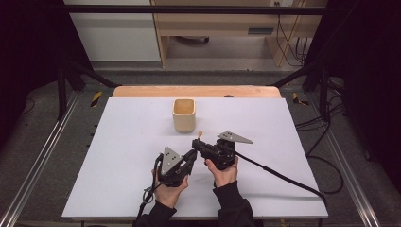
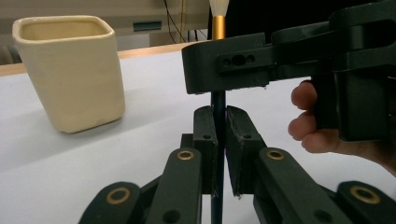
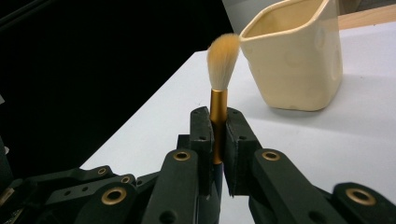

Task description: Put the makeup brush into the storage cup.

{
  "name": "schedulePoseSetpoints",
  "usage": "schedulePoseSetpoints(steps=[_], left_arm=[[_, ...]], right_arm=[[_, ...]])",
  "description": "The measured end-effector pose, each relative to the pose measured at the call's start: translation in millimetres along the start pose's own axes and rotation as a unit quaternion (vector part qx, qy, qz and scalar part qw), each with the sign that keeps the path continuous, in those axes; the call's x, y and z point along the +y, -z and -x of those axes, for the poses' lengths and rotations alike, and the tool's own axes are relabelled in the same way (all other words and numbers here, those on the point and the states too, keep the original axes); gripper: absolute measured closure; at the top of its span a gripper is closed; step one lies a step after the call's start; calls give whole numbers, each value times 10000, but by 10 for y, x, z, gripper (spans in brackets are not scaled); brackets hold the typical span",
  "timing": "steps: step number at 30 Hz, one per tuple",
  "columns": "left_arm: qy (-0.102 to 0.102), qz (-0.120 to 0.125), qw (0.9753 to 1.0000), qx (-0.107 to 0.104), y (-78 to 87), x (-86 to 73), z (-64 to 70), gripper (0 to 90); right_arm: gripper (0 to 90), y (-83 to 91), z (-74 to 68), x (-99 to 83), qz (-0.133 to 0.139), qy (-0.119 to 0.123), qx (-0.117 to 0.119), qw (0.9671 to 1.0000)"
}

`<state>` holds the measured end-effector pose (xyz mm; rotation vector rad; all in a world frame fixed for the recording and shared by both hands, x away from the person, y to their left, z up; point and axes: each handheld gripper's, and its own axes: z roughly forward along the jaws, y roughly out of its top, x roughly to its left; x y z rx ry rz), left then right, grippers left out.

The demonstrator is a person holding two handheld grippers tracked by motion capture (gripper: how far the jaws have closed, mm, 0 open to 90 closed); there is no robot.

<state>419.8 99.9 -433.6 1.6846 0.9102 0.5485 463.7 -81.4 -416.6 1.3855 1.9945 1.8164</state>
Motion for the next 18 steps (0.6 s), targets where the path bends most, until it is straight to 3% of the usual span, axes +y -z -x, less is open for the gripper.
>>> schedulePoseSetpoints(steps=[5, 18], left_arm=[[-13, 35, 10000, -68, 8, 11, -17, 816], [-87, -283, 9994, -195, 61, 101, -185, 536]], right_arm=[[841, 11, -7, 3, 48, 83, 9, 10000], [840, 72, 20, 113, 377, 543, -202, 9976]])
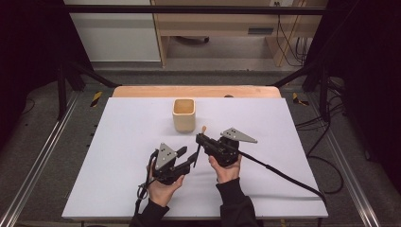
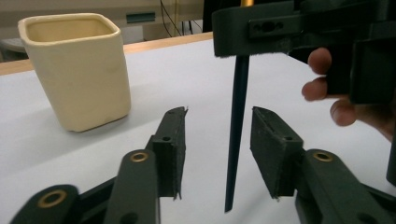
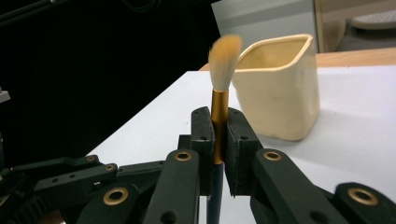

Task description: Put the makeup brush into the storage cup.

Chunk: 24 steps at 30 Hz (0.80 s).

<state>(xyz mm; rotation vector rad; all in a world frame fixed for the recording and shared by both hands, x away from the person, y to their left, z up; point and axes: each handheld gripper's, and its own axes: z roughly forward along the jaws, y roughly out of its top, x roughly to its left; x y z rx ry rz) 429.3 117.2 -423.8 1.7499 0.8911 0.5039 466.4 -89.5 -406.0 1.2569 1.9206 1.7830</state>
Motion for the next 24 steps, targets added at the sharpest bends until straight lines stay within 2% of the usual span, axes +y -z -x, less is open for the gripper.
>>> schedulePoseSetpoints(steps=[3, 8, 13, 16, 18, 22, 24], left_arm=[[14, -29, 9999, -122, 11, 40, -52, 501], [-178, -153, 9994, -252, 20, 129, -121, 427], [-302, -303, 9987, -276, 35, 177, -202, 351], [-253, -381, 9985, -301, 60, 202, -282, 318], [-148, -384, 9986, -324, 92, 212, -337, 293], [-145, -391, 9987, -276, 167, 219, -432, 259], [-51, -344, 9991, -235, 247, 198, -528, 218]], right_arm=[[840, 16, 20, 32, 62, 171, -47, 9998], [840, 43, 54, 103, 150, 342, -124, 9992], [840, 67, 95, 177, 215, 447, -155, 9986], [839, 74, 120, 216, 252, 504, -127, 9983], [840, 77, 138, 239, 262, 542, -137, 9981], [840, 86, 164, 279, 287, 609, -147, 9976], [840, 90, 191, 325, 305, 656, -146, 9973]])
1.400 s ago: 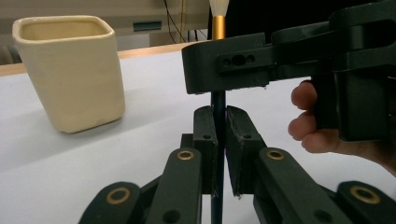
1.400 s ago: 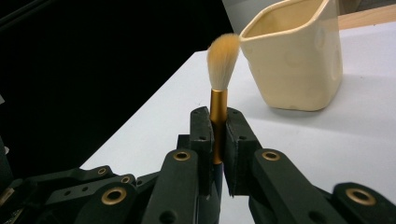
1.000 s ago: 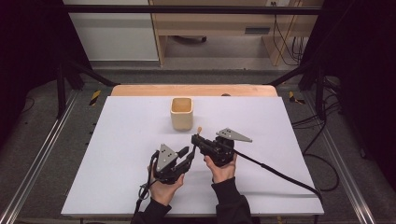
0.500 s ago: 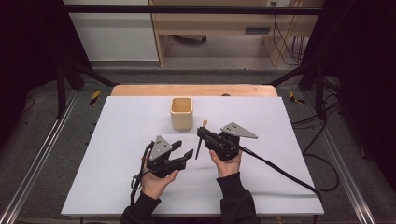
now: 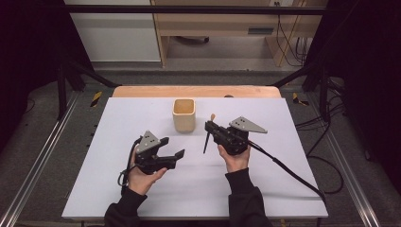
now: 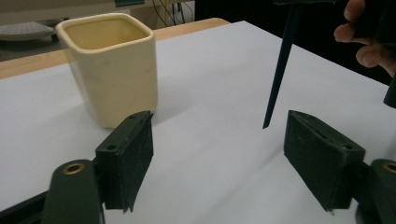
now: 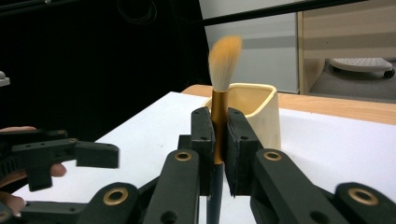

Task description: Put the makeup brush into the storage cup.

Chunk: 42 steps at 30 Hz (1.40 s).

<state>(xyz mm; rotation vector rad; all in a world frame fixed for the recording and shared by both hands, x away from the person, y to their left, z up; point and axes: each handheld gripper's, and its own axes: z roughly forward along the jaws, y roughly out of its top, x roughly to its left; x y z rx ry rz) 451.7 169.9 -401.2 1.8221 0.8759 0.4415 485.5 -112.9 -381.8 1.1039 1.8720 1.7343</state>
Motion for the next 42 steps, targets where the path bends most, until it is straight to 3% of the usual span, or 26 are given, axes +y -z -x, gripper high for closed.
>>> schedulePoseSetpoints(steps=[8, 15, 22, 31, 42], left_arm=[[99, -35, 9996, 270, 160, -130, -189, 165], [344, -71, 9983, 467, 276, -313, -383, 146], [391, -13, 9974, 612, 343, -325, -439, 111], [422, -132, 9963, 742, 379, -391, -524, 91], [394, -194, 9960, 777, 378, -403, -549, 87]], right_arm=[[840, -38, 58, 89, 2, 207, 2, 9998], [840, -129, 77, 213, 13, 296, 0, 9996], [840, -241, 62, 360, 154, 344, -28, 9993], [840, -396, 93, 483, 220, 412, -86, 9989], [840, -582, 122, 593, 353, 510, -177, 9979]])
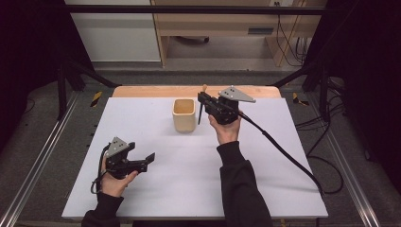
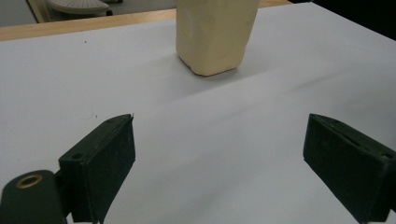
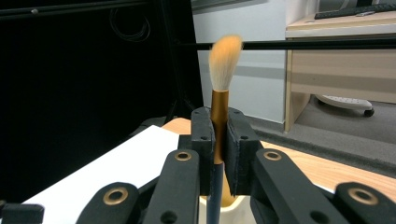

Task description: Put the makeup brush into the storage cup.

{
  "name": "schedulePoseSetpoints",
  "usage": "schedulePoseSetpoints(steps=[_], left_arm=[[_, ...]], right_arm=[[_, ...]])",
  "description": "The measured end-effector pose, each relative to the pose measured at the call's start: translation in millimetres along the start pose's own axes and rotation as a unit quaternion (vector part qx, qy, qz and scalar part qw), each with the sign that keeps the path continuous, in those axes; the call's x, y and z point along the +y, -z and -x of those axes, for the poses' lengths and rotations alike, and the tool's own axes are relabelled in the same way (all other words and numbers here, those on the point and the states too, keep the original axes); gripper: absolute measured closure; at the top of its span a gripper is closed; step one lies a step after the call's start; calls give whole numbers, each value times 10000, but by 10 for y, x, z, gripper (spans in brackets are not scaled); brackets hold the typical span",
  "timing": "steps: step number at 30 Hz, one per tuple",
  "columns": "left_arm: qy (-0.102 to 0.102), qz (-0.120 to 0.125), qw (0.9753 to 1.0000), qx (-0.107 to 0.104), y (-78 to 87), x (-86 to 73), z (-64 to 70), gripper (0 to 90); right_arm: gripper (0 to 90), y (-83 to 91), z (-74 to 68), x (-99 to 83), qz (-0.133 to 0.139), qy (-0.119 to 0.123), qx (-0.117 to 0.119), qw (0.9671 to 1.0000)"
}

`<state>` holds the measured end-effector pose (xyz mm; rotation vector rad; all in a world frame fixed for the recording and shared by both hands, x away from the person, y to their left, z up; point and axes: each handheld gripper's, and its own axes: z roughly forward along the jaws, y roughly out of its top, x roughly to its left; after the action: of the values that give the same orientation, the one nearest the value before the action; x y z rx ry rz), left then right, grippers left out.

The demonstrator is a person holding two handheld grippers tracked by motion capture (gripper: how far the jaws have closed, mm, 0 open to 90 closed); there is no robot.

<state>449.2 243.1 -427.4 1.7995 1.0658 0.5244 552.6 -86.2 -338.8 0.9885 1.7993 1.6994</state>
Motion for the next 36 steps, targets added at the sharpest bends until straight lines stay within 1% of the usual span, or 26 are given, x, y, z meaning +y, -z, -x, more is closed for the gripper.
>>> schedulePoseSetpoints(steps=[4, 5, 8, 9, 13, 15, 21, 25, 29, 32, 36], left_arm=[[-4, -13, 10000, 0, -1, 2, -5, 87], [-8, -23, 10000, 7, 0, 2, -9, 87], [-3, -40, 10000, 9, 2, 2, -14, 87], [8, -42, 10000, 13, 2, 1, -19, 87], [22, -36, 10000, 15, 4, 1, -25, 87], [32, -35, 10000, 20, 4, 0, -28, 87], [24, -47, 10000, 18, 8, 2, -29, 87], [12, -45, 10000, 16, 11, 3, -29, 87], [-8, -50, 10000, 18, 9, 1, -28, 87], [-20, -60, 10000, 18, 8, 1, -29, 87], [-24, -55, 10000, 14, 14, 4, -34, 87]], right_arm=[[840, -63, 2, 8, -11, -56, -28, 10000], [840, -105, 6, 15, -4, -71, -40, 10000], [840, -154, 23, 29, -12, -66, -68, 10000], [840, -173, 30, 34, -8, -27, -70, 10000], [840, -222, 33, 54, -21, -51, -76, 10000], [840, -265, 38, 78, 5, -20, -74, 10000], [840, -320, 37, 145, 89, -37, -85, 9999], [840, -362, 39, 152, 90, -26, -86, 9999], [840, -434, 64, 131, 73, -60, -149, 9998], [840, -482, 94, 118, 59, -42, -180, 9998], [840, -538, 107, 98, 53, -54, -189, 9998]])
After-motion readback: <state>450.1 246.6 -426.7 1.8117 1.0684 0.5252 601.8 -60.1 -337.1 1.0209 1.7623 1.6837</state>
